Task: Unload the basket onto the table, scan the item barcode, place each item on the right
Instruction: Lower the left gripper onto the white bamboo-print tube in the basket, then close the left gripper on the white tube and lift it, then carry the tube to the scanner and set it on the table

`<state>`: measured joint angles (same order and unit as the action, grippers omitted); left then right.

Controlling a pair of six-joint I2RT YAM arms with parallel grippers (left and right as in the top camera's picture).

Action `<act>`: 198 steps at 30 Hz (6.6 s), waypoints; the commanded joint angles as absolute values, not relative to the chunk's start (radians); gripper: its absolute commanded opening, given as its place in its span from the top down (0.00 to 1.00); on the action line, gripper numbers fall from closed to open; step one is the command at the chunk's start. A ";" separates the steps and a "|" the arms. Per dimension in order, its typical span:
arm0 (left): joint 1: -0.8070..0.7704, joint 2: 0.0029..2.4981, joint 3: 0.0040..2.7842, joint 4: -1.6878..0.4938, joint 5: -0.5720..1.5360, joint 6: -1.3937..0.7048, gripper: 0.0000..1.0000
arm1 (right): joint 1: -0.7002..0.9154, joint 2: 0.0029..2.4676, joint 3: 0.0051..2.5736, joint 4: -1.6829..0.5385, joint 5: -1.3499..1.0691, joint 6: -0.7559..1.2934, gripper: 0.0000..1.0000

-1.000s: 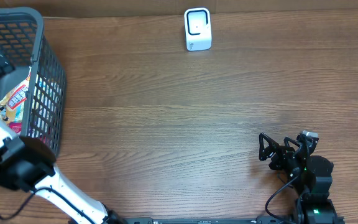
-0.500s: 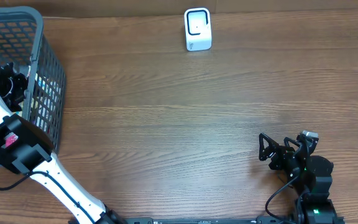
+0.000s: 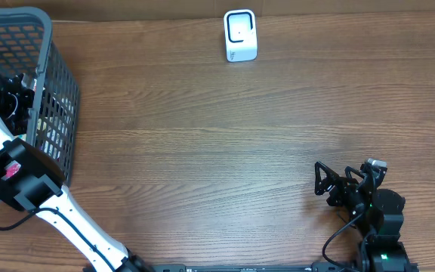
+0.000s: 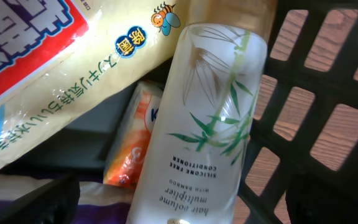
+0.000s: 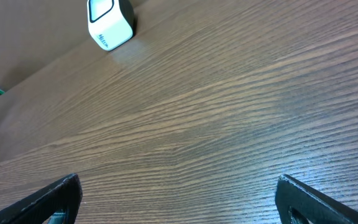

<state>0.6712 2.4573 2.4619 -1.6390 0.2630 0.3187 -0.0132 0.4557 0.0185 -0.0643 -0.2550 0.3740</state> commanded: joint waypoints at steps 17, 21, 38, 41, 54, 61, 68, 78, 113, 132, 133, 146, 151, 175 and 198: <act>0.641 2.498 2.310 -1.581 0.244 0.350 0.31 | -0.014 0.456 0.009 -0.056 -0.256 0.378 0.00; 0.641 2.498 2.311 -1.569 0.244 0.338 0.34 | -0.014 0.456 0.009 -0.056 -0.256 0.378 0.00; 0.642 2.498 2.455 -1.603 0.213 0.268 0.25 | -0.014 0.456 0.009 -0.055 -0.255 0.378 0.00; 0.641 2.498 2.479 -1.607 0.214 0.257 0.22 | -0.014 0.456 0.009 -0.055 -0.255 0.378 0.00; 0.641 2.498 2.479 -1.589 0.123 0.238 0.25 | -0.014 0.456 0.009 -0.055 -0.255 0.378 0.00; 0.639 2.498 2.479 -1.585 0.146 0.239 0.24 | -0.014 0.456 0.009 -0.054 -0.255 0.378 0.00; 0.629 2.498 2.479 -1.589 0.211 0.270 0.21 | -0.014 0.456 0.009 -0.054 -0.255 0.378 0.00; 0.621 2.498 2.469 -1.568 0.207 0.269 0.29 | -0.014 0.456 0.009 -0.054 -0.255 0.379 0.00; 0.620 2.498 2.301 -1.505 0.199 0.284 0.82 | -0.014 0.456 0.009 -0.051 -0.256 0.378 0.00; 0.622 2.498 2.730 -1.686 0.173 0.147 0.96 | -0.014 0.456 0.009 -0.055 -0.256 0.378 0.00; 0.622 2.497 2.775 -1.690 0.174 0.125 0.96 | -0.014 0.456 0.009 -0.055 -0.256 0.379 0.00; 0.620 2.327 3.017 -1.683 0.380 -0.006 0.96 | -0.014 0.456 0.009 -0.055 -0.256 0.379 0.00; 0.617 2.214 3.020 -1.655 0.533 -0.008 0.96 | -0.014 0.456 0.009 -0.055 -0.256 0.379 0.00; 0.002 2.148 2.938 -1.650 0.496 0.018 0.96 | -0.014 0.456 0.009 -0.031 -0.256 0.379 0.00; -0.501 2.499 2.390 -1.644 0.416 0.434 0.96 | -0.014 0.456 0.009 0.035 -0.200 0.378 0.00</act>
<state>-0.4706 2.5107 2.4950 -1.6775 0.4068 0.3187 -0.0132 0.4557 0.0185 0.0166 -0.2157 0.3737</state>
